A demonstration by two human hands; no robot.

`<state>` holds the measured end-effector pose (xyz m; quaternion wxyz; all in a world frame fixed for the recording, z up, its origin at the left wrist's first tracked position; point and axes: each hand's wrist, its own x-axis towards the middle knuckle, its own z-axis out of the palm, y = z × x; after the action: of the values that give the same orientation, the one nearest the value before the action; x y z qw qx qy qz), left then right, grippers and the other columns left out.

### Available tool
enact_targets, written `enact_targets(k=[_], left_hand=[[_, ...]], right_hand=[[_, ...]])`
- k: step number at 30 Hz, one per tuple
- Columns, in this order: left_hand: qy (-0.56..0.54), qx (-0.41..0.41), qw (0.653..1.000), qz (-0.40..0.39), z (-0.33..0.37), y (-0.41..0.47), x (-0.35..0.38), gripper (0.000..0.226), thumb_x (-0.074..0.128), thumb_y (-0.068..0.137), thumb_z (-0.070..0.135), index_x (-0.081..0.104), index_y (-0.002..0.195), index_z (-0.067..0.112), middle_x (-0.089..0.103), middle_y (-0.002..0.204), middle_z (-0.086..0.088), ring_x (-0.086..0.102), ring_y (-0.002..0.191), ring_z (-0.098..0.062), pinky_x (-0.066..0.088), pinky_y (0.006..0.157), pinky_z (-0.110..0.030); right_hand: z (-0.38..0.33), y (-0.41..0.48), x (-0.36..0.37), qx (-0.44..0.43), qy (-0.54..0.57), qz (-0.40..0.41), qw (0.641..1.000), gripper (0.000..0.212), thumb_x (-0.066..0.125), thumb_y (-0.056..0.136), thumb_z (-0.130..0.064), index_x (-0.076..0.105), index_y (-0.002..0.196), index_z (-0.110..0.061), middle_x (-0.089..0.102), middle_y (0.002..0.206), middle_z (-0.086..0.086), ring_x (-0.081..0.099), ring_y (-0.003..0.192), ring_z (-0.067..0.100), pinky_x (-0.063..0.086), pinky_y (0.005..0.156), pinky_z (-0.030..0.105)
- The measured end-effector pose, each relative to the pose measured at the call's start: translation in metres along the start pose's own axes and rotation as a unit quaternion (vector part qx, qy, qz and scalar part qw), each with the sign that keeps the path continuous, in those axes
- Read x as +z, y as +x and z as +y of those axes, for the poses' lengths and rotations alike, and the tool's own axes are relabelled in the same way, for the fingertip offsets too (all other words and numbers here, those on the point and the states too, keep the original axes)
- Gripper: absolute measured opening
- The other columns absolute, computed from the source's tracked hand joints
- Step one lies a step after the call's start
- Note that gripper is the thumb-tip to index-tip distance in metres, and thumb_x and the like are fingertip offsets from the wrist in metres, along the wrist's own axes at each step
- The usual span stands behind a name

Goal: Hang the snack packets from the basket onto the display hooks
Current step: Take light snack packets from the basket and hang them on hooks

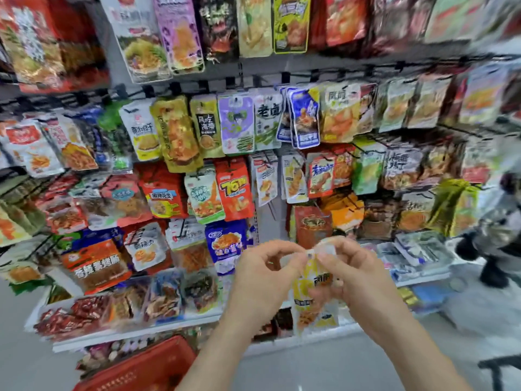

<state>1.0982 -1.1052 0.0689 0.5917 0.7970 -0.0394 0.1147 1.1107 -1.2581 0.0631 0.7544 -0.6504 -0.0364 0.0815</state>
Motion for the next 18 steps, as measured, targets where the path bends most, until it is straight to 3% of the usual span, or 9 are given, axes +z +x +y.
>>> enact_targets(k=[2, 4, 8, 12, 14, 16, 18], left_hand=[[0.030, 0.005, 1.000, -0.006, 0.000, 0.015, 0.025, 0.027, 0.072, 0.082, 0.013, 0.067, 0.067, 0.034, 0.065, 0.066, 0.021, 0.055, 0.061, 0.001, 0.040, 0.057, -0.011], [0.042, 0.003, 0.999, -0.010, 0.000, 0.031, 0.041, 0.022, 0.074, 0.081, 0.019, 0.067, 0.067, 0.034, 0.066, 0.069, 0.019, 0.057, 0.065, 0.000, 0.042, 0.059, -0.012], [0.044, -0.010, 0.999, -0.015, 0.000, 0.070, 0.057, 0.014, 0.074, 0.082, 0.021, 0.067, 0.073, 0.030, 0.063, 0.070, 0.023, 0.055, 0.068, 0.003, 0.040, 0.060, -0.008], [-0.034, -0.056, 0.997, 0.046, -0.018, 0.118, 0.066, 0.014, 0.070, 0.085, 0.016, 0.065, 0.075, 0.024, 0.060, 0.064, 0.012, 0.051, 0.058, -0.001, 0.042, 0.057, -0.016], [-0.072, -0.084, 0.992, 0.058, -0.030, 0.143, 0.071, 0.013, 0.069, 0.086, 0.016, 0.064, 0.076, 0.021, 0.058, 0.063, 0.009, 0.050, 0.055, -0.004, 0.042, 0.054, -0.019], [-0.104, -0.116, 0.986, 0.055, -0.042, 0.168, 0.076, 0.009, 0.068, 0.087, 0.015, 0.065, 0.079, 0.018, 0.061, 0.062, 0.014, 0.052, 0.052, 0.004, 0.043, 0.051, -0.012], [-0.139, -0.157, 0.977, 0.040, -0.055, 0.196, 0.078, 0.003, 0.070, 0.086, 0.018, 0.070, 0.086, 0.016, 0.069, 0.073, 0.013, 0.062, 0.067, 0.009, 0.053, 0.066, -0.014]], right_hand=[[-0.006, 0.014, -0.020, -0.003, -0.026, 0.003, 1.000, 0.011, 0.067, 0.084, -0.015, 0.068, 0.074, -0.014, 0.059, 0.084, 0.037, 0.057, 0.055, 0.051, 0.056, 0.050, 0.048], [-0.009, 0.030, -0.035, -0.012, -0.034, 0.021, 0.999, 0.015, 0.066, 0.087, -0.012, 0.069, 0.072, -0.013, 0.063, 0.081, 0.034, 0.056, 0.058, 0.057, 0.056, 0.054, 0.056], [-0.012, 0.066, -0.050, -0.005, 0.015, 0.027, 1.000, 0.008, 0.066, 0.088, -0.013, 0.069, 0.084, -0.006, 0.065, 0.065, 0.005, 0.067, 0.063, 0.032, 0.060, 0.065, 0.046], [-0.010, 0.113, -0.059, 0.008, 0.020, 0.021, 1.000, 0.010, 0.065, 0.090, -0.015, 0.071, 0.088, -0.008, 0.068, 0.073, 0.000, 0.066, 0.075, 0.023, 0.060, 0.069, 0.034], [-0.004, 0.141, -0.063, 0.022, 0.018, 0.040, 0.999, 0.013, 0.065, 0.090, -0.018, 0.070, 0.082, -0.008, 0.059, 0.069, 0.002, 0.060, 0.074, 0.024, 0.060, 0.069, 0.034], [0.002, 0.168, -0.064, 0.039, 0.030, 0.051, 0.998, 0.017, 0.066, 0.090, -0.020, 0.068, 0.085, -0.004, 0.045, 0.079, 0.008, 0.052, 0.076, 0.027, 0.060, 0.069, 0.033], [0.009, 0.196, -0.065, 0.054, 0.052, 0.062, 0.995, 0.019, 0.065, 0.090, -0.020, 0.066, 0.089, -0.001, 0.042, 0.091, 0.008, 0.047, 0.080, 0.029, 0.059, 0.066, 0.031]])
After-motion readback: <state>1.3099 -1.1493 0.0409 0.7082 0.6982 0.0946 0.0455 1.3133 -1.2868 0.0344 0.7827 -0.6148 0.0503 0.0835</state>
